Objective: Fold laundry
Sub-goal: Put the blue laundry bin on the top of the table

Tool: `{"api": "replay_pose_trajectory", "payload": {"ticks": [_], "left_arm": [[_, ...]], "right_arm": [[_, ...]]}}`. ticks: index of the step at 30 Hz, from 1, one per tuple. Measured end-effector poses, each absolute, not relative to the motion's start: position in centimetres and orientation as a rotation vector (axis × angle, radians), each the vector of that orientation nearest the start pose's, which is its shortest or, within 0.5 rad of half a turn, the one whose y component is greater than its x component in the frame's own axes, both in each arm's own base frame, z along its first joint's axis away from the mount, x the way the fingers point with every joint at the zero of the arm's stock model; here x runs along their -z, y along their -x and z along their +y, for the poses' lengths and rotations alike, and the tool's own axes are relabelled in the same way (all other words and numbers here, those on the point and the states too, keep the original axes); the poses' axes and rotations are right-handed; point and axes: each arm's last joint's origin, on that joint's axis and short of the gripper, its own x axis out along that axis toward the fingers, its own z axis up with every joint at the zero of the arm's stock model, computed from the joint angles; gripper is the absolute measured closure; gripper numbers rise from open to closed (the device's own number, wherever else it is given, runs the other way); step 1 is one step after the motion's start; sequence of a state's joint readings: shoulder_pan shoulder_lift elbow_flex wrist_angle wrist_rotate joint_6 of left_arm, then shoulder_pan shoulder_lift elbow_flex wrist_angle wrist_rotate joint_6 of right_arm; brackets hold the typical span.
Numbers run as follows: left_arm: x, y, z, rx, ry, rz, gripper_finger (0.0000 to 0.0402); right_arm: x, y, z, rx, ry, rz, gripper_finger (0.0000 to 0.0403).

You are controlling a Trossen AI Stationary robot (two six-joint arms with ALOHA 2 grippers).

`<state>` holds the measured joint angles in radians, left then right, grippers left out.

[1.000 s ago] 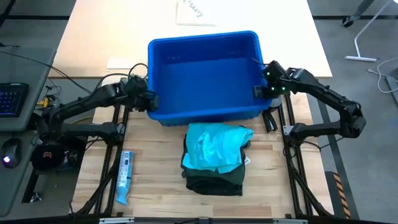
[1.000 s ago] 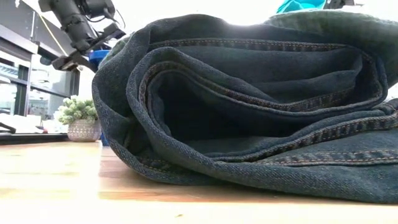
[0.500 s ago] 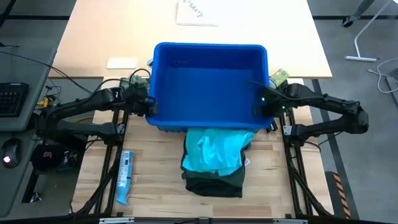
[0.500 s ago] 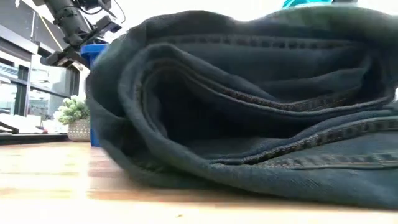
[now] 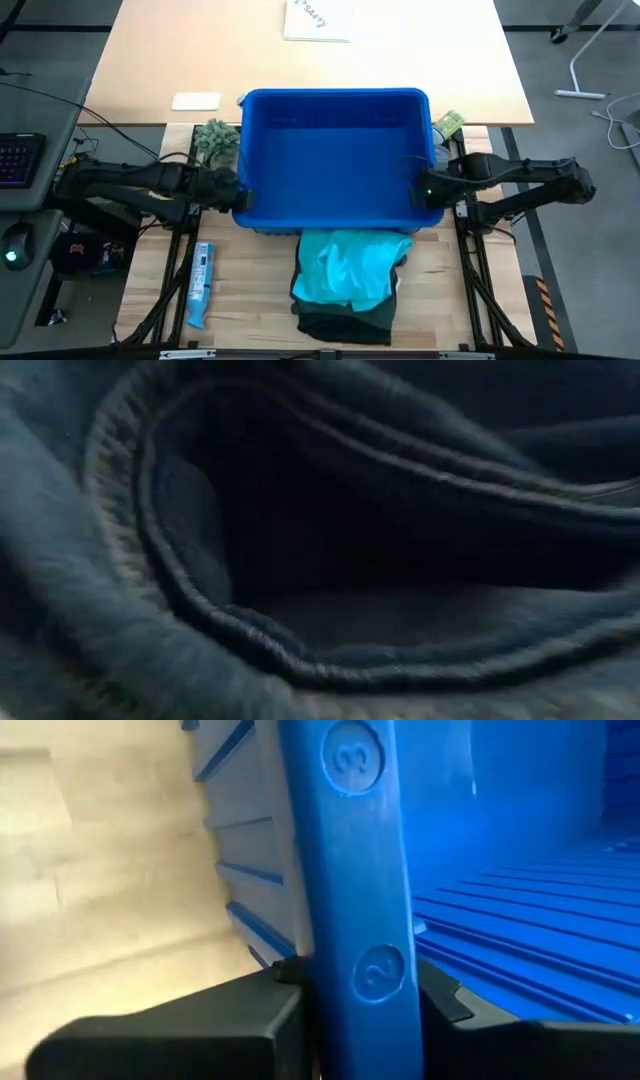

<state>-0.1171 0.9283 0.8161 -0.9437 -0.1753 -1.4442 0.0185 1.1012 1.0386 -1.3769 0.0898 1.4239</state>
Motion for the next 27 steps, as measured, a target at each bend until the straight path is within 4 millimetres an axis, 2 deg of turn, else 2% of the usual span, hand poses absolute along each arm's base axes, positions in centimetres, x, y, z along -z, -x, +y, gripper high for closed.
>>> {"api": "replay_pose_trajectory", "payload": {"ticks": [6, 12, 27], "left_arm": [[-26.2, -15.5, -3.2, -0.772, 1.192, 0.811, 0.0343], [-26.2, -15.2, -4.2, -0.758, 1.175, 0.805, 0.0343], [-27.1, -14.9, -5.8, -0.697, 1.238, 0.825, 0.0344]], "right_arm": [[-28.8, -16.1, 2.2, 1.024, -1.093, 1.110, 0.0341], [-28.7, -16.0, 3.6, 1.052, -1.115, 1.075, 0.0341], [-28.7, -15.7, 5.5, 1.062, -1.180, 1.023, 0.0343]]}}
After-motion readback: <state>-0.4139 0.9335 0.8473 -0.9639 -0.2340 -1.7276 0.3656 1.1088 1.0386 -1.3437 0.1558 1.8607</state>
